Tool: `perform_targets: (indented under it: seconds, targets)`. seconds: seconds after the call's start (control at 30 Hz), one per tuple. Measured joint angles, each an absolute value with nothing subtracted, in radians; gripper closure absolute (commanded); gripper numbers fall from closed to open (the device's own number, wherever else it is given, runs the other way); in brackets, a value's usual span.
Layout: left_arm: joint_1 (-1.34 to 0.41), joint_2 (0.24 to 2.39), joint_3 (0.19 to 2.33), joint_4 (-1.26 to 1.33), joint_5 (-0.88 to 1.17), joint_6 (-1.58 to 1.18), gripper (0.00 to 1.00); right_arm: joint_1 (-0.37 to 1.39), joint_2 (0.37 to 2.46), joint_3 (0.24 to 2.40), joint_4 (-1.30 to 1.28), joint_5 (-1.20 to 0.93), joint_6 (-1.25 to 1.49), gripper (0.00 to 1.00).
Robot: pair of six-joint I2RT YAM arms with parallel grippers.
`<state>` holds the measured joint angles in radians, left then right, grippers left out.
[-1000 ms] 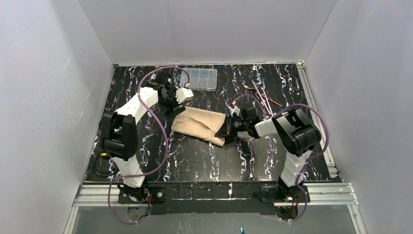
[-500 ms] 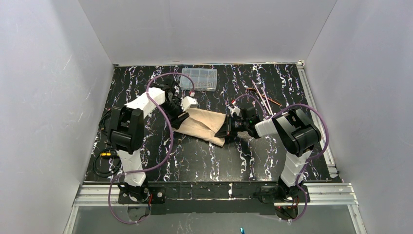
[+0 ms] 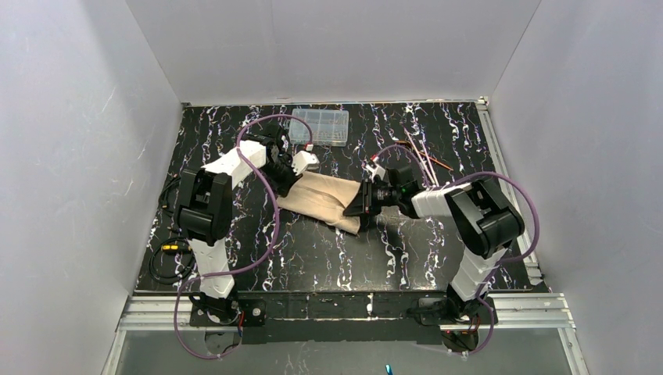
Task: Fold the napkin into a case and place the utensils inside
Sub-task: Rotate the 2/3-rectangle-folded napkin at the center of the board.
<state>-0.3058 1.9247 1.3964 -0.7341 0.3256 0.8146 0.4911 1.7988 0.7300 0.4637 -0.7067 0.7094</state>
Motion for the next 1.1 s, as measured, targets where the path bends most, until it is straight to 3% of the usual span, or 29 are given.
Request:
perform_targets:
  seconds: [0.27,0.6,0.87,1.07,1.1]
  targets:
    - [-0.311,1.925,1.396,-0.676,0.297,0.789,1.0,0.491,1.756,0.954,0.279,-0.707,0.622,0.6]
    - [-0.333,1.941,1.393,-0.624,0.262,0.773,1.0,0.491,1.914,1.178,0.127,-0.611,0.457,0.73]
    - [-0.362,1.943,1.355,-0.556,0.203,0.757,0.65,0.491,1.98,1.129,0.062,-0.527,0.419,0.78]
    - [-0.364,1.943,1.357,-0.528,0.173,0.72,0.24,0.49,1.937,1.109,0.045,-0.496,0.416,0.73]
    - [-0.363,1.942,1.359,-0.529,0.17,0.714,0.22,0.488,1.922,1.11,0.038,-0.492,0.415,0.72]
